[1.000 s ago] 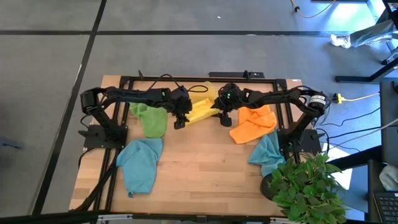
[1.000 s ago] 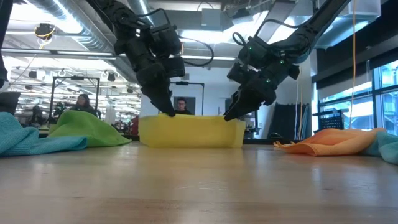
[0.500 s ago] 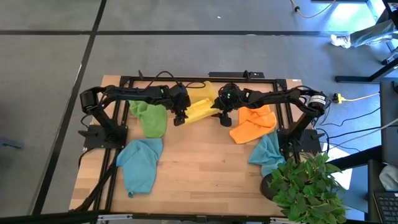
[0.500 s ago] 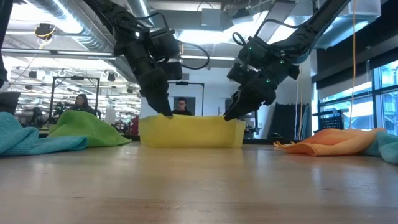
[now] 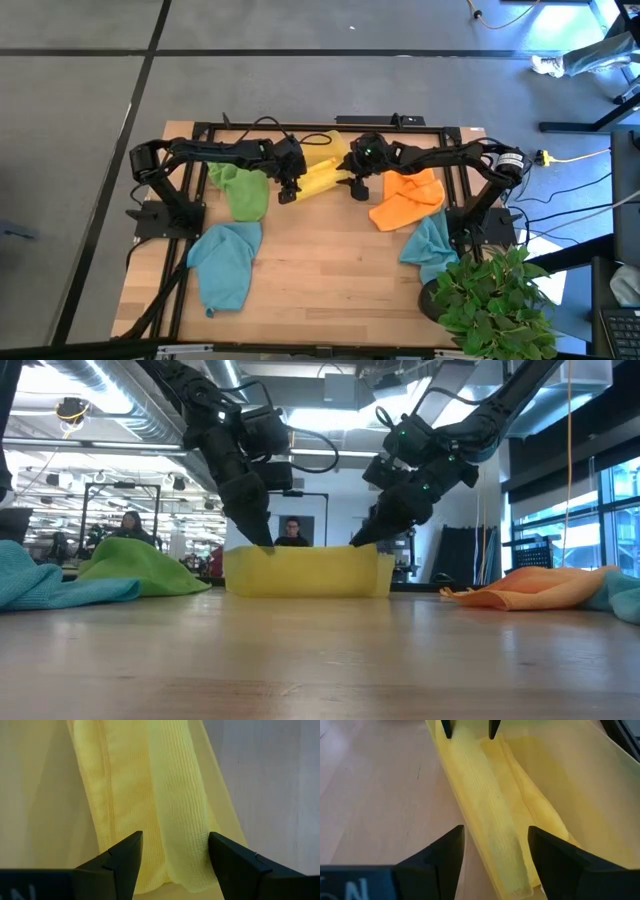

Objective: Fold microfiber towels
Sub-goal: Put the yellow towel into the yellow bin

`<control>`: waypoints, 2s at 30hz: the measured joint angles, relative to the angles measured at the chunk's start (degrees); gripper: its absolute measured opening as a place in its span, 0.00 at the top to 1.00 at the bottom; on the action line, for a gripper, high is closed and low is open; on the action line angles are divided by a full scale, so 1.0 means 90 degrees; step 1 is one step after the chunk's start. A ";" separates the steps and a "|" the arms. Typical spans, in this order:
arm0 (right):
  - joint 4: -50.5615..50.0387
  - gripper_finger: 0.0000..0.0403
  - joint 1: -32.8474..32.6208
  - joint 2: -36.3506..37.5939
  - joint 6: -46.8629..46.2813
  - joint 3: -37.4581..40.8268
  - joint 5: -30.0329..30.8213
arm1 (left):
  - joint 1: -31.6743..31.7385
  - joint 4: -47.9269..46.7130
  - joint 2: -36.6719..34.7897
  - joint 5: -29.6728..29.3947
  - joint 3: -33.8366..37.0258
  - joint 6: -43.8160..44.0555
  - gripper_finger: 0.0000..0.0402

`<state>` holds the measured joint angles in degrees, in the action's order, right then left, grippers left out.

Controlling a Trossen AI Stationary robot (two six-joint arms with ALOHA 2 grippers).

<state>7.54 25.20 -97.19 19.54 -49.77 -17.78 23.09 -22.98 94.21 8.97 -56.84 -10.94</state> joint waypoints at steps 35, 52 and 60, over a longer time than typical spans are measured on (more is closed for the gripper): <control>-0.1907 0.45 0.0594 -0.0952 0.0554 -0.1657 -0.0783 | 0.0006 -0.0117 -0.0005 -0.0100 0.0000 -0.0187 0.46; -0.2221 0.85 0.0591 -0.1071 0.1077 -0.1666 -0.0855 | 0.0006 0.0038 -0.0007 -0.0148 -0.0002 -0.0568 0.60; -0.2352 0.95 0.0436 -0.1071 0.0697 -0.1665 -0.0866 | 0.0016 -0.0104 -0.0007 -0.0146 -0.0002 -0.0978 0.97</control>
<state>-13.63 29.13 -106.83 25.81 -64.75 -25.57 23.22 -23.92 94.15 7.66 -56.86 -19.74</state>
